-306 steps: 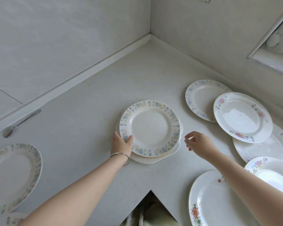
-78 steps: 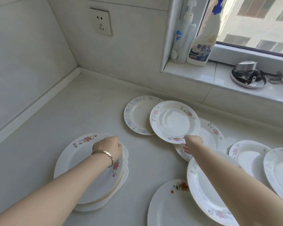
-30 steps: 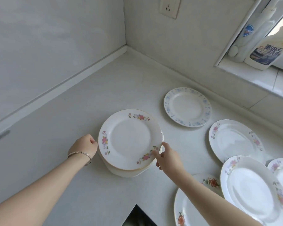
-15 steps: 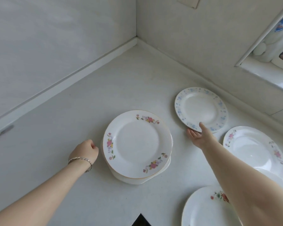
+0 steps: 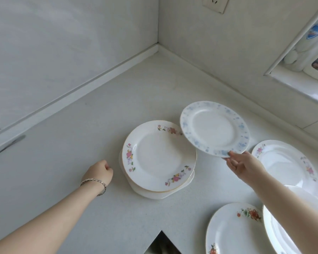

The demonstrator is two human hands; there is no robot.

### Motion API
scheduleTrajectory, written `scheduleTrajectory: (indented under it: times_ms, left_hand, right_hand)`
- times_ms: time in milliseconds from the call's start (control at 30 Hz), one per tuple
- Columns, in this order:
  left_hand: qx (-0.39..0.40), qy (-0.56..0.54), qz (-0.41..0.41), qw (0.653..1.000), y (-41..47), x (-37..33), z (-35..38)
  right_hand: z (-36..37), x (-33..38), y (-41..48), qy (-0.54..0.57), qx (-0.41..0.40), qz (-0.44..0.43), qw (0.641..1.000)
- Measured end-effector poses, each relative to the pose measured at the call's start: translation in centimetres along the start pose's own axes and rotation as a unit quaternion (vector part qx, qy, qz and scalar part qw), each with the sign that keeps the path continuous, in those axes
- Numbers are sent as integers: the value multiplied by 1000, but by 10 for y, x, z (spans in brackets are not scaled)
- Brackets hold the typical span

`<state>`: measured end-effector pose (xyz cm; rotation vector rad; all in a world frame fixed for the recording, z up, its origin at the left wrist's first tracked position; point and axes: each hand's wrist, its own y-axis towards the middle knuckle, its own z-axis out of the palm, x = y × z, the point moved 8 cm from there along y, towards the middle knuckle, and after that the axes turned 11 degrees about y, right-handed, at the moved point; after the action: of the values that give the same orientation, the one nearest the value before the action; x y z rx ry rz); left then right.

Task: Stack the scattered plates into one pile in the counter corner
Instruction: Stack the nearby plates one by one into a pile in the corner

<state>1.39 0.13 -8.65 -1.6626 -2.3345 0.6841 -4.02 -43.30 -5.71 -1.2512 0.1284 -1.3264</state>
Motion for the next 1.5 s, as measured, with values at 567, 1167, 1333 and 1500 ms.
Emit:
scheduleTrajectory:
  times_ms: [567, 1167, 1333, 1500]
  left_hand:
    - [-3, -91, -19, 996, -24, 23, -1]
    - [-103, -84, 111, 985, -51, -44, -54]
    - [-50, -53, 250, 965, -92, -129, -49]
    - [82, -22, 318, 944, -144, -210, 18]
  right_hand:
    - [43, -104, -53, -269, 57, 2, 962]
    - [38, -102, -65, -456, -34, -109, 883]
    - [-5, -66, -82, -462, -69, -112, 877]
    - [-92, -18, -121, -479, -122, -137, 859]
